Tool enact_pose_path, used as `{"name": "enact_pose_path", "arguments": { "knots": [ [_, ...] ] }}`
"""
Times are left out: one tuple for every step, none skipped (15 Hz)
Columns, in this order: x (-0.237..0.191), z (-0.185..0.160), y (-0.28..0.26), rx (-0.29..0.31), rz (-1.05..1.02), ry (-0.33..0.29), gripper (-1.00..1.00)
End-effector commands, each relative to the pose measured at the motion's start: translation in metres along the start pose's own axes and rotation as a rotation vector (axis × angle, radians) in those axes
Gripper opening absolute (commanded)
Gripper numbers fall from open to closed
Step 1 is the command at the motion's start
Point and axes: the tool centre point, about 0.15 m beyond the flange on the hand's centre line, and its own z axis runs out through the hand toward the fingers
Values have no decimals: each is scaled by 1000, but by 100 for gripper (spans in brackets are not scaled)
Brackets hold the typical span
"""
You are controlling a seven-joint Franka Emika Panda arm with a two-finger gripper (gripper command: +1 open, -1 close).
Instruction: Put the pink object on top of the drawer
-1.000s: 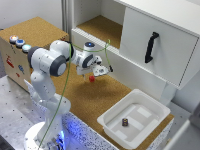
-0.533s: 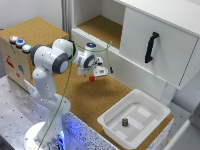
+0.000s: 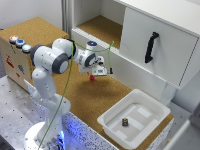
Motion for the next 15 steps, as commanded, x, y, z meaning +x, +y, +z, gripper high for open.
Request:
{"name": "enact_pose_path", "arguments": {
  "knots": [
    [25, -80, -60, -18, 50, -15, -100],
    [37, -92, -77, -37, 31, -15, -100],
    [45, -102, -89, -45, 26, -13, -100],
    [52, -110, -97, -46, 23, -10, -100],
    [59, -119, -106, -54, 20, -8, -100],
    [69, -130, -118, -66, 11, -4, -100],
    [78, -141, -130, -82, -2, 2, -100],
    [87, -153, -141, -85, -11, 12, -100],
    [98, -165, -154, -79, -22, 21, -100],
    [108, -174, -166, -72, -35, 28, -100],
    [119, -185, -178, -64, -55, 41, -100],
    [127, -190, -186, -62, -72, 45, -100],
    [143, -201, -199, -57, -101, 59, -100],
    [156, -207, -210, -52, -130, 70, -100],
    [170, -212, -222, -41, -167, 75, -100]
  ]
}}
